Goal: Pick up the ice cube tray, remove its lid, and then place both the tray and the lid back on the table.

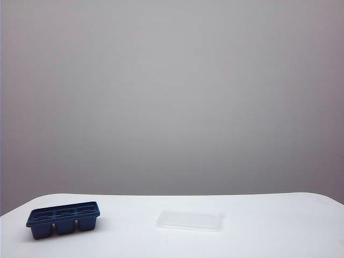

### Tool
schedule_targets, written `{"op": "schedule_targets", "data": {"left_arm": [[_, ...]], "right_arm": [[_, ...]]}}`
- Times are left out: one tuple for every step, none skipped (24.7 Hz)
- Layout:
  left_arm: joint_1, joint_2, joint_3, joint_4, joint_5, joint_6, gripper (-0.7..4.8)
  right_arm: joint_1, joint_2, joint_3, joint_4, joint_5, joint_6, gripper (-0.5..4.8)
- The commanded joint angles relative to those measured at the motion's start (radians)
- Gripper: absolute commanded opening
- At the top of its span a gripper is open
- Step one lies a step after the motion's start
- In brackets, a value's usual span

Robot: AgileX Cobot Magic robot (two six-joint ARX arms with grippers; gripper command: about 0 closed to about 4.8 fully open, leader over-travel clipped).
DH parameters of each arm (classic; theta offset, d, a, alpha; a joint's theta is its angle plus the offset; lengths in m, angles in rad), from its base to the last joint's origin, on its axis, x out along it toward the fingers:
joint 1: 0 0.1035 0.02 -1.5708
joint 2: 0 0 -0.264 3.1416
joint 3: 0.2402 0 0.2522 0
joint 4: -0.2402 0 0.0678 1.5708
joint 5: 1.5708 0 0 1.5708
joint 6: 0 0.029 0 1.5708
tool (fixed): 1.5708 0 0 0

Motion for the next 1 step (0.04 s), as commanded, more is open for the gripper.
{"op": "schedule_targets", "data": {"left_arm": [[0.0, 0.001, -0.001, -0.001, -0.002, 0.001, 0.3]], "right_arm": [[0.0, 0.0, -0.006, 0.003, -0.002, -0.002, -0.05]]}}
